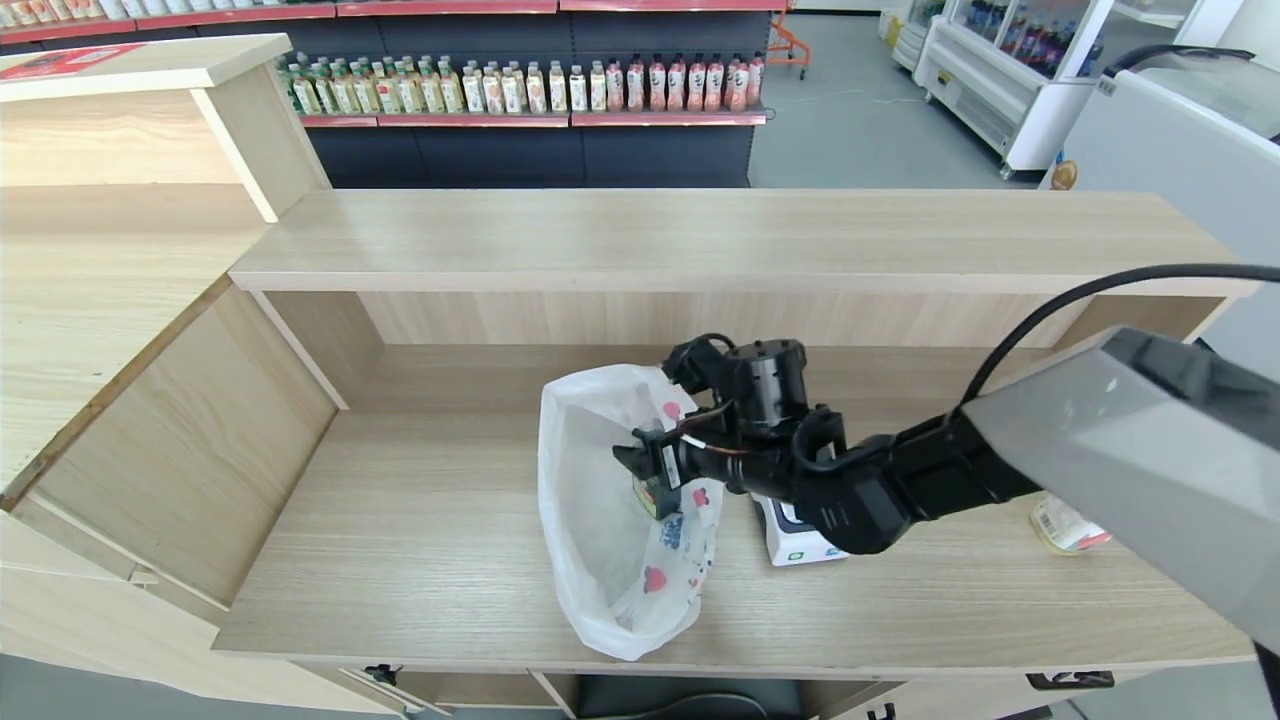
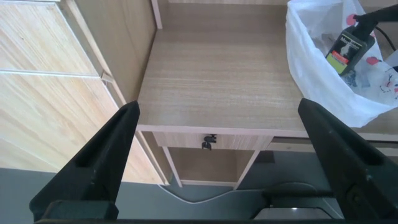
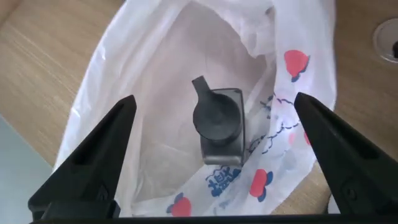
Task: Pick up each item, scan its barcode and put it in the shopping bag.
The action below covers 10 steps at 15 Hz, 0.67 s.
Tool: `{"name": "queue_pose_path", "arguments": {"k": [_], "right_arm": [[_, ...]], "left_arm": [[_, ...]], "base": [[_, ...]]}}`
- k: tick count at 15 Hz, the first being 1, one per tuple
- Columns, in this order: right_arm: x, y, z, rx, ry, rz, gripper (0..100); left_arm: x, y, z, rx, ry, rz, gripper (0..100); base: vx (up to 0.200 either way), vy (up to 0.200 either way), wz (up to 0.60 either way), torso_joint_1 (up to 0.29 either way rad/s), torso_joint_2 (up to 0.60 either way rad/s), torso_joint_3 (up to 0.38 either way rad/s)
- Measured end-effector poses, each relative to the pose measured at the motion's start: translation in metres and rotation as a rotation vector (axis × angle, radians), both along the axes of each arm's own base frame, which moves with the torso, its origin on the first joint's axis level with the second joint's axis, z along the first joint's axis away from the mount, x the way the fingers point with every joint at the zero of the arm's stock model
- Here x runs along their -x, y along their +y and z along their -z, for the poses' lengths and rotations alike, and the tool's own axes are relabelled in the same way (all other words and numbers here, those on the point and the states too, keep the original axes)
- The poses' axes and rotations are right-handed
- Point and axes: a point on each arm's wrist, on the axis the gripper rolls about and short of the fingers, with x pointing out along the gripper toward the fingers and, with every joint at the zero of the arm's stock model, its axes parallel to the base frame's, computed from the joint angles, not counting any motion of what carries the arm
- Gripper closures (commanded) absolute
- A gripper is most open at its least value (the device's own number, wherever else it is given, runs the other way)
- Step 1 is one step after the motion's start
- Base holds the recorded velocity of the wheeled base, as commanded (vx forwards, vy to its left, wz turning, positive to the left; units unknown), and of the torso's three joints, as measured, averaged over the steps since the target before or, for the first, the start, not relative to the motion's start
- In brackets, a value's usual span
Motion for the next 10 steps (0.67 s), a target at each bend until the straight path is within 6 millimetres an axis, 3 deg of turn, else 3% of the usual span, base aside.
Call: {"name": "queue_pose_path", "arguments": {"k": [3, 5, 8, 10], "right_arm": [[0.019, -0.042, -0.044, -0.126, 0.060, 0.093, 0], [0.043, -0.081, -0.072, -0.171, 0.104, 0.168, 0], [0.102, -0.145, -0.101, -0.140, 0.212, 0.284, 0], [0.144, -0.182, -0.096, -0.105, 0.282, 0.377, 0]], "left_arm": [[0.000, 0.000, 0.000, 0.000, 0.000, 0.000, 0], [0.000, 0.000, 0.000, 0.000, 0.000, 0.000, 0], [0.000, 0.000, 0.000, 0.000, 0.000, 0.000, 0], [0.000, 0.000, 0.000, 0.000, 0.000, 0.000, 0]], "base": [[0.000, 0.000, 0.00, 0.000, 0.00, 0.000], [0.000, 0.000, 0.00, 0.000, 0.00, 0.000], [0.000, 0.000, 0.00, 0.000, 0.00, 0.000], [0.000, 0.000, 0.00, 0.000, 0.00, 0.000]]}}
